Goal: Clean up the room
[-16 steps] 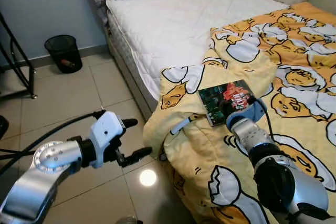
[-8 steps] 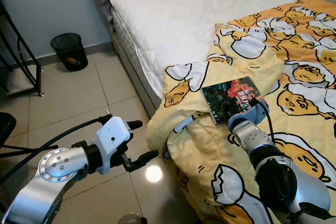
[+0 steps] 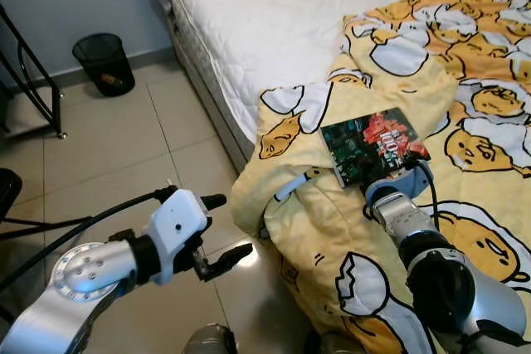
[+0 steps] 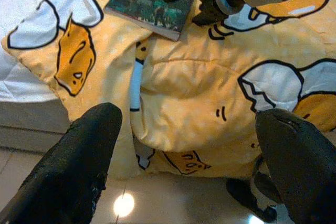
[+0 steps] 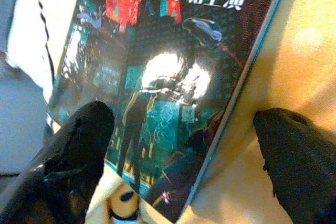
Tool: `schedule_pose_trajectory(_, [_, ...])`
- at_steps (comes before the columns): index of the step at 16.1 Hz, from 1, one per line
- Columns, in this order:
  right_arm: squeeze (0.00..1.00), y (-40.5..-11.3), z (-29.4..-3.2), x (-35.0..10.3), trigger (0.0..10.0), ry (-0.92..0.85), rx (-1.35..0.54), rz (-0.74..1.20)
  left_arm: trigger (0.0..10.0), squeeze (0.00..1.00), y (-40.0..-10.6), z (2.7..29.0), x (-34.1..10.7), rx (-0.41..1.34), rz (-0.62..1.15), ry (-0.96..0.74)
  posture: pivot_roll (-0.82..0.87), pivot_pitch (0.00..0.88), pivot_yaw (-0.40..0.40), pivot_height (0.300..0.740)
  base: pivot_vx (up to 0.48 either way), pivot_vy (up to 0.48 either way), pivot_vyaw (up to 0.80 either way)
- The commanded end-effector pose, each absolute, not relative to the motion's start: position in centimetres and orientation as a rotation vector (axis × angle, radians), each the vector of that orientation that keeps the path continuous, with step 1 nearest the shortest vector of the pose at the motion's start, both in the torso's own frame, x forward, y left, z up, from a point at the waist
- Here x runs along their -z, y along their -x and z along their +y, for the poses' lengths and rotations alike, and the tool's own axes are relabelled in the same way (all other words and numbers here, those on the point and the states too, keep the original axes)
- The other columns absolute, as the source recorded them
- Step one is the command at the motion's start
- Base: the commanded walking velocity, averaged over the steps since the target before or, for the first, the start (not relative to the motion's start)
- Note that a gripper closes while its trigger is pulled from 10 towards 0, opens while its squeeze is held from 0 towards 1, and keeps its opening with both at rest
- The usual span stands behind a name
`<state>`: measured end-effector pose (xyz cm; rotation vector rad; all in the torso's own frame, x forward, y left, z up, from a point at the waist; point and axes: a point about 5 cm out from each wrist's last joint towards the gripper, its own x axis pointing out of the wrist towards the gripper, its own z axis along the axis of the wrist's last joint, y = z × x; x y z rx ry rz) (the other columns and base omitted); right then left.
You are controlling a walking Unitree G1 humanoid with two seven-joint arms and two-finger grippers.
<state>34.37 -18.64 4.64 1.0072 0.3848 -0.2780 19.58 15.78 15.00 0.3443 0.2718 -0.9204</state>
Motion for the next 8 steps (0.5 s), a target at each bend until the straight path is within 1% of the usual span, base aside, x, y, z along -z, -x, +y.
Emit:
schedule_pose_trajectory(1, [0.0, -34.6, -18.1, -4.9, 10.0, -1.066, 0.25, 0.367, 10.0, 0.66, -19.1, 15.8, -15.3, 0.918, 0.274, -0.345, 0.19, 0.182, 0.034, 0.74, 0.0, 0.0, 0.0])
schedule_pose_trajectory(2, [0.0, -34.7, -17.2, -5.0, 10.0, -1.083, 0.185, 0.372, 10.0, 0.66, -18.7, 15.8, -15.2, 0.917, 0.282, -0.341, 0.19, 0.188, 0.03, 0.74, 0.0, 0.0, 0.0])
schedule_pose_trajectory(3, [0.0, -34.7, -16.8, -4.9, 10.0, -1.078, 0.165, 0.378, 10.0, 0.66, -18.6, 15.8, -15.2, 0.918, 0.285, -0.343, 0.2, 0.192, 0.03, 0.74, 0.0, 0.0, 0.0])
schedule_pose_trajectory(6, [0.0, -34.8, -16.1, -5.1, 10.0, -1.143, 0.116, 0.35, 10.0, 0.66, -18.2, 15.9, -15.5, 0.913, 0.29, -0.342, 0.21, 0.191, 0.029, 0.74, 0.0, 0.0, 0.0])
schedule_pose_trajectory(8, [0.0, -34.7, -16.0, -5.0, 10.0, -1.141, 0.132, 0.358, 10.0, 0.66, -18.1, 16.0, -15.7, 0.908, 0.292, -0.343, 0.22, 0.198, 0.026, 0.74, 0.0, 0.0, 0.0])
